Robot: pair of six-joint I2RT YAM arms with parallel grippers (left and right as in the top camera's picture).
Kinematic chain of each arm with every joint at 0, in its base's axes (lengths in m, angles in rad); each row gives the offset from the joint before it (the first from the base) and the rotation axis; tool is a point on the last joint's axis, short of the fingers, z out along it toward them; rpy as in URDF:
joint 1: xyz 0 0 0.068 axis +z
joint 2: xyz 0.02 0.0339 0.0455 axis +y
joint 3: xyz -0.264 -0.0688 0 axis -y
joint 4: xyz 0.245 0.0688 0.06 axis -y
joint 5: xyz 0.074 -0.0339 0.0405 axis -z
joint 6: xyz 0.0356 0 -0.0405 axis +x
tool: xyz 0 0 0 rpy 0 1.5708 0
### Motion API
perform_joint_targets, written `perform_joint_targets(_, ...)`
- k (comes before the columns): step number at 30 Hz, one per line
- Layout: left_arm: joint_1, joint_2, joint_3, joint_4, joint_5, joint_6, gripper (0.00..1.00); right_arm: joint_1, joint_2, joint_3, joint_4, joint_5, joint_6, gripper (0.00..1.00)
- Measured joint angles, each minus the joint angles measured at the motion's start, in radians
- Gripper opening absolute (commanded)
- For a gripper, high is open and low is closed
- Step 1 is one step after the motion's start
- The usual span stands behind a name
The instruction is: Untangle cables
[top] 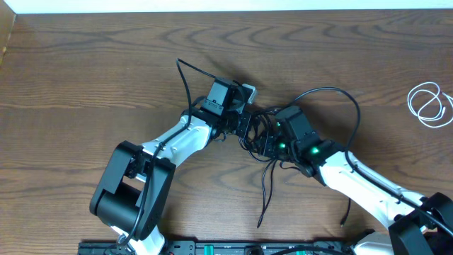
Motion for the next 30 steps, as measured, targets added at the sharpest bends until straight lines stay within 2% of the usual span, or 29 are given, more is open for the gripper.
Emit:
perform_joint_targets(5, 0.0, 0.0, 0.0, 0.0, 0.024, 0.004, 0.08, -0.027, 0.035, 0.0, 0.015, 0.015, 0.039, 0.35)
perform_joint_targets(9, 0.0, 0.0, 0.0, 0.0, 0.033, 0.004, 0.08, -0.034, 0.104, 0.0, 0.097, 0.01, 0.051, 0.33)
perform_joint_targets(24, 0.0, 0.0, 0.0, 0.001, 0.035, 0.004, 0.08, -0.034, 0.28, 0.002, 0.342, -0.035, 0.218, 0.3)
perform_joint_targets(30, 0.011, 0.0, 0.0, 0.007, 0.028, 0.004, 0.08, -0.034, 0.344, 0.015, 0.439, -0.088, 0.286, 0.19)
